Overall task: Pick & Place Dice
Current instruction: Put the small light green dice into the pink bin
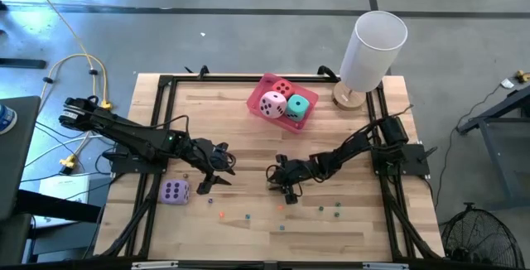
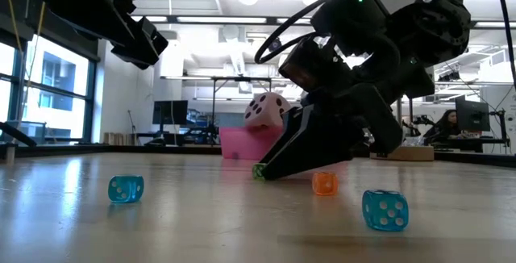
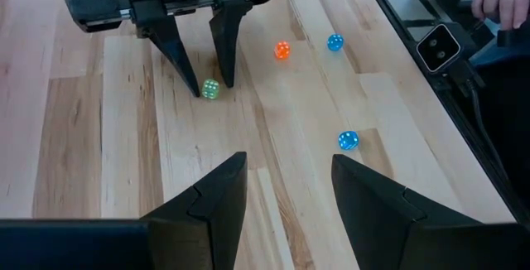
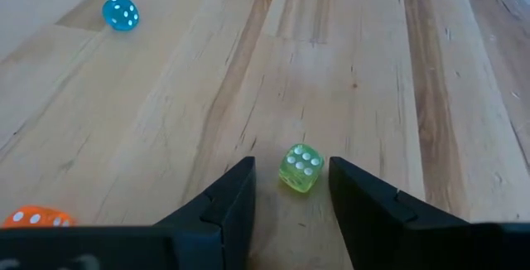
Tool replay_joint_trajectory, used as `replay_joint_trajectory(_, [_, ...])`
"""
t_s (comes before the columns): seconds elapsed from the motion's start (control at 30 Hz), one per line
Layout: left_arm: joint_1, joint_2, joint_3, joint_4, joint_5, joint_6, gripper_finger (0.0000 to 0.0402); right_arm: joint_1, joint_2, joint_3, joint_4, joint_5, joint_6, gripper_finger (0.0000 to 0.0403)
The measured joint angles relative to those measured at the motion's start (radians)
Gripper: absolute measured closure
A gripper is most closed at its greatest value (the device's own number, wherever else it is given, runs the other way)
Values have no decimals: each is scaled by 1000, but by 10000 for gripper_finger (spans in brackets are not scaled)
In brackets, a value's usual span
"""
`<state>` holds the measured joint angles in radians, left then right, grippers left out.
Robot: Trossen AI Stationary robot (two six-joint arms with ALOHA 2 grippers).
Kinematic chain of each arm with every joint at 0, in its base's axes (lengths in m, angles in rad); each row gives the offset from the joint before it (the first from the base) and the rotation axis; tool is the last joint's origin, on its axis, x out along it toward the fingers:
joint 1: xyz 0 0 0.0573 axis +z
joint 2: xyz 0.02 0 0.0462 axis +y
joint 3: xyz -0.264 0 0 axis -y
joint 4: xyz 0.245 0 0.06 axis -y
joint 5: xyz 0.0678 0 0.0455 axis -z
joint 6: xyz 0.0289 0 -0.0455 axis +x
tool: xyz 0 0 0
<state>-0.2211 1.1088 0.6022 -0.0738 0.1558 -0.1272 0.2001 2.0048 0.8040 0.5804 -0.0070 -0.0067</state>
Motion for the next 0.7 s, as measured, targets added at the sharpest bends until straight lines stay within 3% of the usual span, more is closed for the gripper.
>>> replay_joint_trajectory(0.3, [0,0,0,-1,0,0,229,0,1,-2,18,0,-4,263])
replay_joint_trajectory(0.7, [0,0,0,-1,0,0,229,-4,2,-2,23,-35,-47,370])
